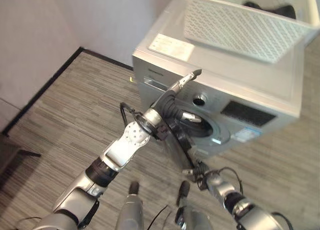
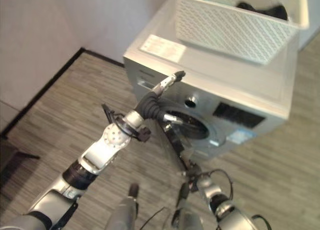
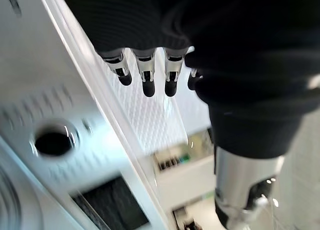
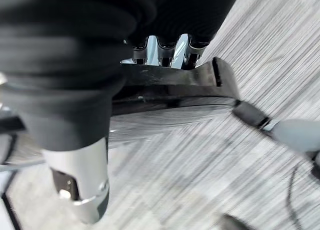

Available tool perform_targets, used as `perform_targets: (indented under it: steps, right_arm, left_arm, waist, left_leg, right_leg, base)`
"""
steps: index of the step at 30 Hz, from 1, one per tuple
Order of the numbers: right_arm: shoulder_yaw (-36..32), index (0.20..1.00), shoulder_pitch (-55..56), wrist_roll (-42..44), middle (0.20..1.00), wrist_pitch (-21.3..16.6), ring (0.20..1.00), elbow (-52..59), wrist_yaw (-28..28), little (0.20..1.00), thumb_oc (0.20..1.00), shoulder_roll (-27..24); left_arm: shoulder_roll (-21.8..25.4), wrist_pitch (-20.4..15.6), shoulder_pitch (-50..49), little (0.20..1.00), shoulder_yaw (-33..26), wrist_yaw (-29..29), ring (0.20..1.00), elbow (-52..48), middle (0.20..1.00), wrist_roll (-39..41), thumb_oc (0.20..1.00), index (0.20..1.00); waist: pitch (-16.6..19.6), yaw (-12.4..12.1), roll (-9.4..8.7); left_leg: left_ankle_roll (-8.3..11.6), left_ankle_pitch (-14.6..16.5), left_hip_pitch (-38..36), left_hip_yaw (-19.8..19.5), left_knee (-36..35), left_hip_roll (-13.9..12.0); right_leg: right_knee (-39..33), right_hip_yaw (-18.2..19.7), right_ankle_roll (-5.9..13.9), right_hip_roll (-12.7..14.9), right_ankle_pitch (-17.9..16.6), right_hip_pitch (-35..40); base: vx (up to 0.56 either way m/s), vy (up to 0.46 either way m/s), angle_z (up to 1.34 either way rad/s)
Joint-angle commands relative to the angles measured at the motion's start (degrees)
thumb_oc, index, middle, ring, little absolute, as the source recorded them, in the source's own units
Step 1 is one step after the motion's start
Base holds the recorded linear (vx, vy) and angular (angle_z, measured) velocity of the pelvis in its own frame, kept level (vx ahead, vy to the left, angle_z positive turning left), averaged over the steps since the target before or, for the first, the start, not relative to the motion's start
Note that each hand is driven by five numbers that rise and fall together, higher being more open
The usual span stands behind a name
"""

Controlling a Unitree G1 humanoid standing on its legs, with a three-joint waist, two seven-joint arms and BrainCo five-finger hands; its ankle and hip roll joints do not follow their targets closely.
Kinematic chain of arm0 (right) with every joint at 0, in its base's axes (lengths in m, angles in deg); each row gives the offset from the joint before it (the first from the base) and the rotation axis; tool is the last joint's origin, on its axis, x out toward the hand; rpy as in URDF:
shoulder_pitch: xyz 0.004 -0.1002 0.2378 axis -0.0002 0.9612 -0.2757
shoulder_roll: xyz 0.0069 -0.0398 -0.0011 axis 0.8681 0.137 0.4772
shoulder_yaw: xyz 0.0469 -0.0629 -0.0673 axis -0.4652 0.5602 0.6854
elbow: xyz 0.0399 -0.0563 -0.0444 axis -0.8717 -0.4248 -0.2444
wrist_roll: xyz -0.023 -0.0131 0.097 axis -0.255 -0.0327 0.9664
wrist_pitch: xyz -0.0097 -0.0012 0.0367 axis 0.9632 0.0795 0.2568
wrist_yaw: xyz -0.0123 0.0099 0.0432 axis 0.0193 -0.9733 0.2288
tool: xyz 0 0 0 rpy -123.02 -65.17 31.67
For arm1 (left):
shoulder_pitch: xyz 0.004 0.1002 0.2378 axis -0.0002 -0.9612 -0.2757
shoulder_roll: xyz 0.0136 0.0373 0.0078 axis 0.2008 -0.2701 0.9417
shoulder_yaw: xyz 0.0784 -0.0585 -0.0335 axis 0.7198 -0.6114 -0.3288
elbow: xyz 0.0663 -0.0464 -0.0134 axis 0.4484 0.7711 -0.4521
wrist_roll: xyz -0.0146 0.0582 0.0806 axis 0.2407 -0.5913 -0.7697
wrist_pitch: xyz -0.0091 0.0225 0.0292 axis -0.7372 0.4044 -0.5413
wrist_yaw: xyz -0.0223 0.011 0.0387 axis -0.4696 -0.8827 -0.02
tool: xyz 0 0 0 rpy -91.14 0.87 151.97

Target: Grab the laundry basket,head to the washer,open it,put in the laundry and shut it.

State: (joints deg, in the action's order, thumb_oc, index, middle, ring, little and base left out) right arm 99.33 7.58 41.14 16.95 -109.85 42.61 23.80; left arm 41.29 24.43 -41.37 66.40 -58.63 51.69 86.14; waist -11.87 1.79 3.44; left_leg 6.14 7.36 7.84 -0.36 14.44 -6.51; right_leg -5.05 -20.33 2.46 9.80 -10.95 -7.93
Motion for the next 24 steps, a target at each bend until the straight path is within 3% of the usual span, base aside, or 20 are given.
perform_targets:
  steps: [1,6,12,14,16,17,20,24]
  right_arm:
    - [-1.5,1.0,-7.1,7.2,1.0,-3.7,1.0,1.0,-4.0,1.0,1.0,14.0]
    - [0.5,1.0,-4.8,8.1,1.0,-3.3,1.0,1.5,-5.2,1.0,1.0,16.1]
    - [2.2,1.0,-3.7,7.3,1.0,-2.7,1.0,0.3,-6.6,1.0,1.0,17.2]
    - [2.0,1.0,-3.3,6.9,1.0,-2.0,1.0,-1.3,-7.5,1.0,1.0,17.2]
    - [2.8,1.0,-2.8,7.4,1.0,-1.0,1.0,-4.3,-8.5,1.0,1.0,18.9]
    - [2.7,1.0,-2.8,7.4,1.0,-1.0,1.0,-4.3,-8.5,1.0,1.0,18.8]
    - [4.0,1.0,-3.9,8.1,1.0,-1.0,1.0,-4.8,-7.4,1.0,1.0,19.6]
    - [5.1,1.0,-4.0,6.5,1.0,-0.9,1.0,-4.9,-7.4,1.0,1.0,18.0]
  left_arm:
    - [-0.5,-2.2,5.0,1.0,3.0,1.0,1.0,-1.0,1.0,3.1,1.0,1.0]
    - [-0.5,-1.9,5.3,1.0,3.3,1.9,1.0,2.6,1.0,2.8,1.0,1.0]
    - [-1.7,-0.6,5.2,1.0,4.8,1.3,1.0,7.7,1.0,2.5,1.0,1.0]
    - [-3.1,1.0,5.2,1.0,6.3,-0.9,1.0,10.0,1.0,6.1,1.0,1.0]
    - [-10.4,3.2,7.1,1.0,10.6,-0.9,1.0,17.5,1.0,14.2,1.0,1.0]
    - [-10.6,3.1,7.2,1.0,10.6,-0.9,1.0,17.8,1.0,14.2,1.0,1.0]
    - [-17.2,2.1,10.1,1.0,12.7,3.0,1.0,25.4,1.0,14.7,1.0,1.0]
    - [-17.5,2.5,10.6,1.0,14.7,1.8,1.0,25.5,1.0,14.2,1.0,1.0]
  waist:
    - [-0.5,-4.1,-0.84]
    - [-1.4,-4.6,-0.84]
    - [-0.7,-4.4,-1.05]
    - [-0.2,-3.8,-0.92]
    - [0.7,-1.7,-0.64]
    - [0.6,-1.7,-0.58]
    - [0.2,-0.2,-0.57]
    - [-0.3,0.8,-0.5]
  left_leg:
    - [-1.8,1.2,-8.6,0.5,-11.9,2.3]
    - [-3.46,3.1,-9.3,1.3,-10.7,4.8]
    - [-4.31,3.6,-10.9,2.6,-10.7,5.5]
    - [-4.47,3.6,-11.8,3.3,-11.2,5.5]
    - [-4.6,3.5,-13.9,4.5,-12.7,5.0]
    - [-4.6,3.5,-14.0,4.6,-12.8,4.9]
    - [-4.48,3.2,-14.8,4.7,-13.5,4.5]
    - [-4.41,2.9,-15.3,4.6,-14.2,4.2]
  right_leg:
    - [0.3,5.4,5.57,2.3,4.1,-1.6]
    - [0.9,6.8,6.39,3.8,2.7,-1.9]
    - [1.8,7.2,6.98,4.6,2.5,-1.9]
    - [2.3,7.4,7.17,4.7,2.6,-2.0]
    - [4.0,7.7,7.41,4.6,3.0,-2.4]
    - [4.0,7.8,7.41,4.6,3.1,-2.4]
    - [5.5,8.3,7.36,4.2,3.7,-3.2]
    - [6.0,8.5,7.36,4.0,3.9,-3.5]
  base:
    - [-0.05,0.142,0.42]
    - [-0.07,0.156,0.1]
    - [0.01,0.051,-0.11]
    - [0.06,0.042,-0.21]
    - [0.09,0.033,-0.21]
    - [0.06,0.014,-0.14]
    - [0.03,-0.013,-0.13]
    - [0.03,-0.021,-0.07]
